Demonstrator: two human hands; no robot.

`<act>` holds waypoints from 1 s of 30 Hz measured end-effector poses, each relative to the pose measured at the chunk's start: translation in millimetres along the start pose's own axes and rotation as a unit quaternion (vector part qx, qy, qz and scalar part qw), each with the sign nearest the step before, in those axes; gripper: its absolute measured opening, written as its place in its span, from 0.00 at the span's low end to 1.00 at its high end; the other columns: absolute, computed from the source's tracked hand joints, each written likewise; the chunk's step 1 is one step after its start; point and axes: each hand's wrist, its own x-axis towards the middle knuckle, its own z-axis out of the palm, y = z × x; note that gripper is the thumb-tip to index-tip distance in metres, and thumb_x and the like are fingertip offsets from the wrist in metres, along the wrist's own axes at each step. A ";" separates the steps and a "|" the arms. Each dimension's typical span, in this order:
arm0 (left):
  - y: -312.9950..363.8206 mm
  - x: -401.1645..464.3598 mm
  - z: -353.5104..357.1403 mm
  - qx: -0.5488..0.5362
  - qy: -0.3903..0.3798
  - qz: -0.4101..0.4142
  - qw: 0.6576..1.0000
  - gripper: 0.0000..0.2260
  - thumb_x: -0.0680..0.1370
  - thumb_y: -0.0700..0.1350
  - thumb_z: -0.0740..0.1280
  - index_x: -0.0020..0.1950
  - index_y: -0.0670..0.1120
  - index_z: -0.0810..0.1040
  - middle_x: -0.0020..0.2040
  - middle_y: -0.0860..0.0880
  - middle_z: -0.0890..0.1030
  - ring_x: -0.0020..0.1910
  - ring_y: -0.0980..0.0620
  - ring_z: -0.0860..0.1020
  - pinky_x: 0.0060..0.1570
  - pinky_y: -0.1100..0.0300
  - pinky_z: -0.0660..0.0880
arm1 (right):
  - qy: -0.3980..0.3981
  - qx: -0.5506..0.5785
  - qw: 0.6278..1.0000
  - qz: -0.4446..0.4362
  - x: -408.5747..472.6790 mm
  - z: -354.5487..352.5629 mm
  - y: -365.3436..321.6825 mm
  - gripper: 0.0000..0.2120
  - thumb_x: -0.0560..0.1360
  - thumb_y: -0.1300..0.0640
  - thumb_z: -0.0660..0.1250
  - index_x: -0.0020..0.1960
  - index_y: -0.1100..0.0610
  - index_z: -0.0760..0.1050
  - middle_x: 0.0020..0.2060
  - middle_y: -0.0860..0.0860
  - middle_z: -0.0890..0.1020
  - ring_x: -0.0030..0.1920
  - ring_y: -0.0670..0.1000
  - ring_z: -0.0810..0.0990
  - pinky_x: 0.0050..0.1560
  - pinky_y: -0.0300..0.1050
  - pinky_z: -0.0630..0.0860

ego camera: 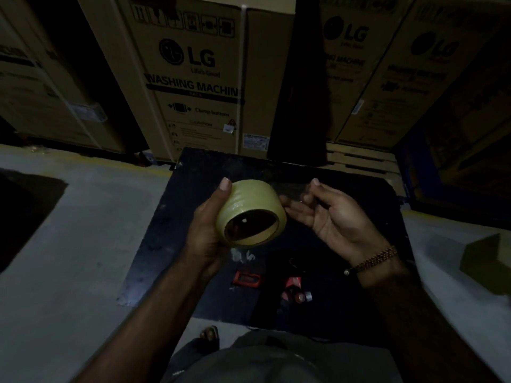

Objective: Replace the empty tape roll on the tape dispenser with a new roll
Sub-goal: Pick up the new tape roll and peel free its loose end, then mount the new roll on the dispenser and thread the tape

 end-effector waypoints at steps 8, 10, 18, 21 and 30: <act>-8.3 9.4 10.9 -0.048 -0.022 -0.041 0.998 0.31 0.77 0.65 0.63 0.68 0.42 0.82 0.63 0.38 0.85 0.64 0.38 0.83 0.67 0.40 0.79 | -0.074 0.005 0.997 0.020 4.3 -26.4 22.3 0.39 0.76 0.25 0.57 0.64 0.60 0.77 0.57 0.58 0.82 0.62 0.59 0.81 0.70 0.60 0.74; -12.2 13.6 14.5 -0.041 -0.027 -0.045 0.998 0.31 0.81 0.66 0.59 0.66 0.41 0.82 0.59 0.40 0.87 0.59 0.42 0.86 0.65 0.44 0.81 | -0.097 0.014 0.995 -0.008 0.7 -30.4 28.0 0.40 0.69 0.28 0.70 0.66 0.59 0.77 0.61 0.57 0.81 0.66 0.58 0.80 0.72 0.60 0.74; -43.2 23.0 31.5 -0.018 -0.044 -0.093 0.995 0.43 0.75 0.73 0.58 0.74 0.41 0.77 0.70 0.39 0.81 0.71 0.43 0.79 0.74 0.45 0.73 | 0.014 -0.109 0.989 -0.103 -8.9 -47.0 45.1 0.32 0.68 0.57 0.80 0.69 0.64 0.74 0.64 0.63 0.83 0.65 0.61 0.83 0.65 0.55 0.81; -63.1 25.9 35.2 0.006 -0.069 -0.117 0.991 0.39 0.79 0.72 0.52 0.70 0.42 0.80 0.67 0.41 0.84 0.69 0.45 0.81 0.73 0.47 0.73 | 0.075 -0.108 0.987 -0.090 -13.5 -63.2 53.5 0.24 0.73 0.63 0.77 0.68 0.63 0.75 0.61 0.61 0.86 0.65 0.63 0.83 0.68 0.60 0.80; -190.9 37.6 11.5 0.209 -0.061 -0.119 0.969 0.19 0.83 0.48 0.69 0.69 0.37 0.77 0.63 0.35 0.83 0.59 0.38 0.82 0.55 0.49 0.80 | 0.231 -0.089 0.968 0.027 -16.1 -147.0 116.9 0.17 0.77 0.60 0.76 0.64 0.61 0.78 0.57 0.61 0.87 0.59 0.62 0.86 0.43 0.46 0.85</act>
